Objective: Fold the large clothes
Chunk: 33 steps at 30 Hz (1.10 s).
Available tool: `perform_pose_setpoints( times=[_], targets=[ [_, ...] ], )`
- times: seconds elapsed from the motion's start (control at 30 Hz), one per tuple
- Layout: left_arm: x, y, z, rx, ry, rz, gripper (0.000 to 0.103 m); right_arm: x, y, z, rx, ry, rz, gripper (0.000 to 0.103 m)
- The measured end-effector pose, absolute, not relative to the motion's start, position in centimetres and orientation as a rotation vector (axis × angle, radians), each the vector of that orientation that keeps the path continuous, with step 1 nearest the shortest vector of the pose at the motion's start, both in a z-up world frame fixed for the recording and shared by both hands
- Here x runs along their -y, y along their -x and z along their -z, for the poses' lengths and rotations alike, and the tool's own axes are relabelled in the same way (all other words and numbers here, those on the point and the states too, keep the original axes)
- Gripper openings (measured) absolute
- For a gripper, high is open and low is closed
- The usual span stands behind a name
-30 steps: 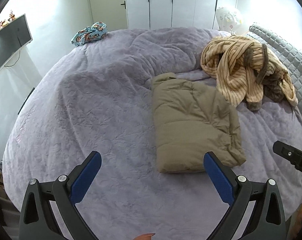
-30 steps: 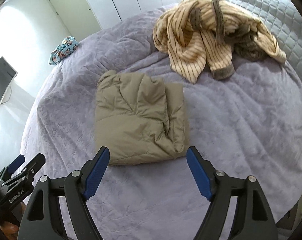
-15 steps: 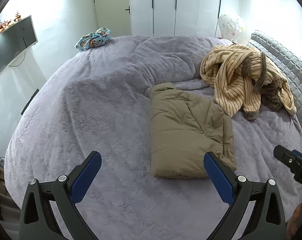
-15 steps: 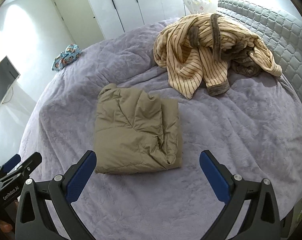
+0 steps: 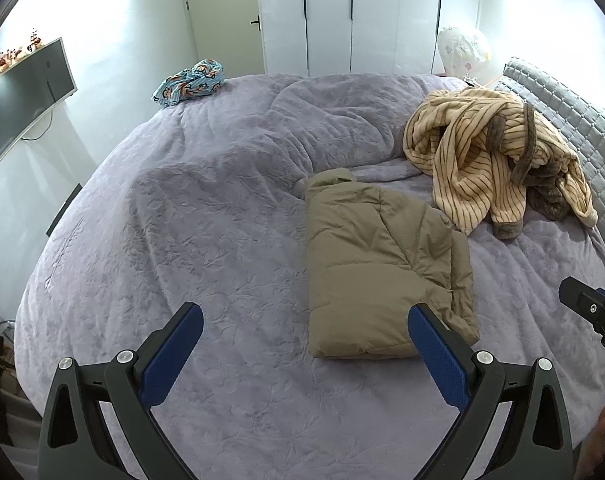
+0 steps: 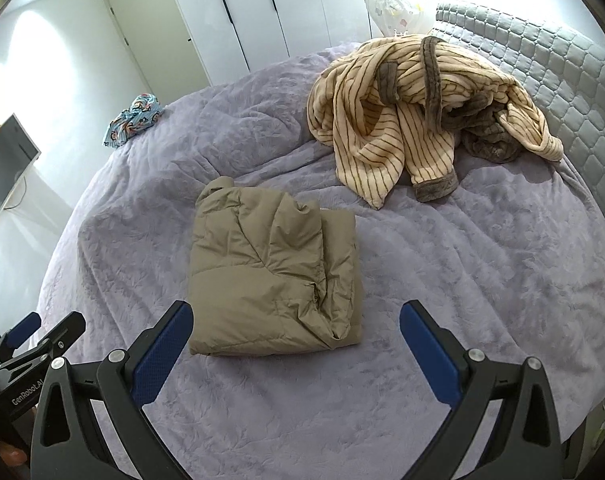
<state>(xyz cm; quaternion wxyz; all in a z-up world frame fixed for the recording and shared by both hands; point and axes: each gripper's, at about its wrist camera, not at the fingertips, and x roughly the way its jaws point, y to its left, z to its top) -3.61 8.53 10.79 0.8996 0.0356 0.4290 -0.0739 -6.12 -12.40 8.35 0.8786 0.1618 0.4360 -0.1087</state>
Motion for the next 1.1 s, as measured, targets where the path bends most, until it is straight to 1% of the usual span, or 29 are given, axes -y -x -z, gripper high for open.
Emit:
perform_pose_setpoints(
  times=[1.1],
  targets=[
    [-8.21, 2.98, -10.63, -0.890, -0.077, 0.158, 0.102, 12.39, 5.84, -8.54, -0.908, -0.333, 0.226, 0.103]
  ],
)
